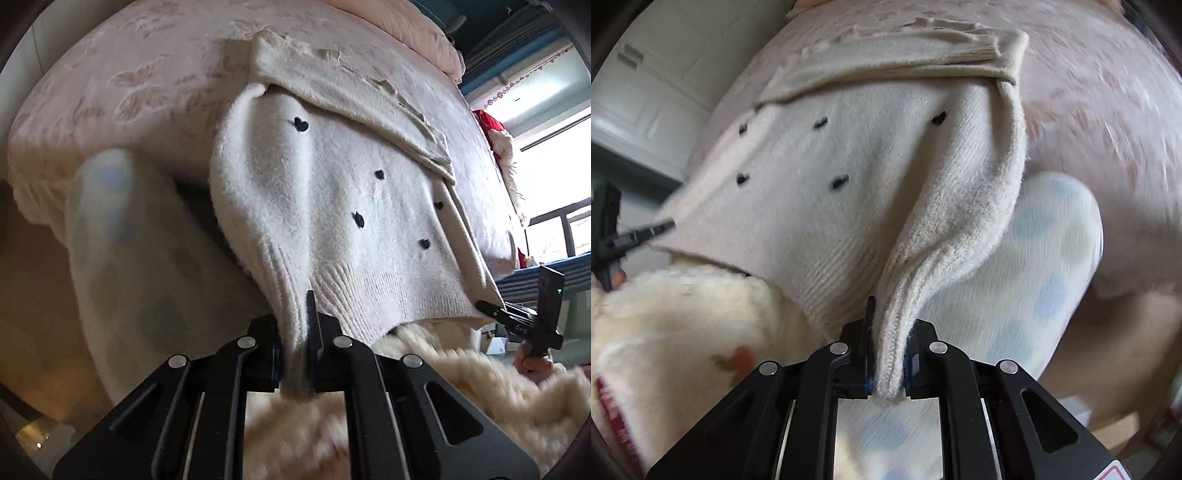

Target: Fold small clothes

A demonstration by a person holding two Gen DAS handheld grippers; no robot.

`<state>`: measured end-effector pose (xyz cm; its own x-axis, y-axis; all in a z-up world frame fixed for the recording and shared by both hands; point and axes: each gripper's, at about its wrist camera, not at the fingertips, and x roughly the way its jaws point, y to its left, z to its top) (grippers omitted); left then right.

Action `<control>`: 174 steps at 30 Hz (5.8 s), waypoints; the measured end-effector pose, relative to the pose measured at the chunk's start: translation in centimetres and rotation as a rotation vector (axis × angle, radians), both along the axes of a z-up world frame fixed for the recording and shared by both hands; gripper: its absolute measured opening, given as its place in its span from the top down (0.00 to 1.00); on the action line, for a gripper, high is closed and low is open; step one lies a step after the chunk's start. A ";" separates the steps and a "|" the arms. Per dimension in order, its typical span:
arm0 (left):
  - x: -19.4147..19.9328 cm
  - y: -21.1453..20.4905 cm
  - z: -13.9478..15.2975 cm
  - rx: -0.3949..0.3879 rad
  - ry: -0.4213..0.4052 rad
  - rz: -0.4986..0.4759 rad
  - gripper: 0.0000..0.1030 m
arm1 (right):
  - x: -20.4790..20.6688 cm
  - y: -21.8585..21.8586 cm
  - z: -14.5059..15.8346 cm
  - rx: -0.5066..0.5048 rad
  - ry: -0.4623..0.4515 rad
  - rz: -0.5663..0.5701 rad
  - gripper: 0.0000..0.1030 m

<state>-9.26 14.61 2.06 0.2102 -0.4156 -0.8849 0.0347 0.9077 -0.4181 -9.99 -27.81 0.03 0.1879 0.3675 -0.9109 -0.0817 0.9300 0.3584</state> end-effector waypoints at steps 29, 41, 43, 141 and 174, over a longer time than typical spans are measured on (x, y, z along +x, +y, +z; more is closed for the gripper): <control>30.8 -2.8 -4.1 0.124 -0.336 0.207 0.17 | 25.0 -8.1 -1.5 -0.076 -0.419 -0.484 0.23; 34.1 -3.7 -5.9 0.055 -0.241 0.183 0.94 | 29.8 -8.0 -5.7 0.100 -0.274 -0.521 0.90; 33.2 -2.9 -2.9 0.020 -0.309 0.200 0.94 | 28.3 -8.1 -1.9 0.143 -0.383 -0.524 0.91; 18.4 0.5 -7.8 -0.091 -0.174 0.508 0.12 | 13.1 -5.5 -6.6 0.094 -0.173 -0.597 0.29; 17.1 -0.3 0.7 0.196 -0.359 0.424 0.55 | 8.1 -6.1 2.8 -0.106 -0.354 -0.596 0.58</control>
